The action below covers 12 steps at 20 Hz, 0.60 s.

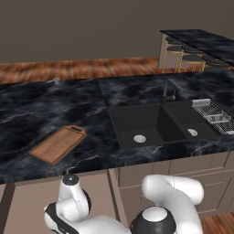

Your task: Open the drawer on the left and place the cutting tools on the cutting board.

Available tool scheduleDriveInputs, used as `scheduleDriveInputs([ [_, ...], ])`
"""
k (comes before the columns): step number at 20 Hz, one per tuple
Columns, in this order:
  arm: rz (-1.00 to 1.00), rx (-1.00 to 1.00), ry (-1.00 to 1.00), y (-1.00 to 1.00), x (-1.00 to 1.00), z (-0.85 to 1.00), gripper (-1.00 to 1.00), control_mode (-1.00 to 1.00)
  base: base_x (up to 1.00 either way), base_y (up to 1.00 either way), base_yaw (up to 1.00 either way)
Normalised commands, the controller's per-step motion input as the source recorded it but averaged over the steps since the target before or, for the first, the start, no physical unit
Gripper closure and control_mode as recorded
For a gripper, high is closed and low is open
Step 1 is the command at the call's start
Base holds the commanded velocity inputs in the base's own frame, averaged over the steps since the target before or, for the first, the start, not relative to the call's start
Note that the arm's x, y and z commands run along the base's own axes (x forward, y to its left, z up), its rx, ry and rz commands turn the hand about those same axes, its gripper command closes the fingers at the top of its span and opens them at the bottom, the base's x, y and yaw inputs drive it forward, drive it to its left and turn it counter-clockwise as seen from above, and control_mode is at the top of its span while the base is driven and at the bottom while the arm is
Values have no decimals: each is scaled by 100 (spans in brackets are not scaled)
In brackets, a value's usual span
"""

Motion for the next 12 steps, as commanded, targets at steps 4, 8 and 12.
scheduleDriveInputs([
  [4,0,0,0,3,0,-27,-100,-100,0,0,0],
  [8,0,0,0,0,0,-31,-100,-100,0,0,0],
  [12,0,0,1,0,1,-32,-100,-100,0,0,0],
])
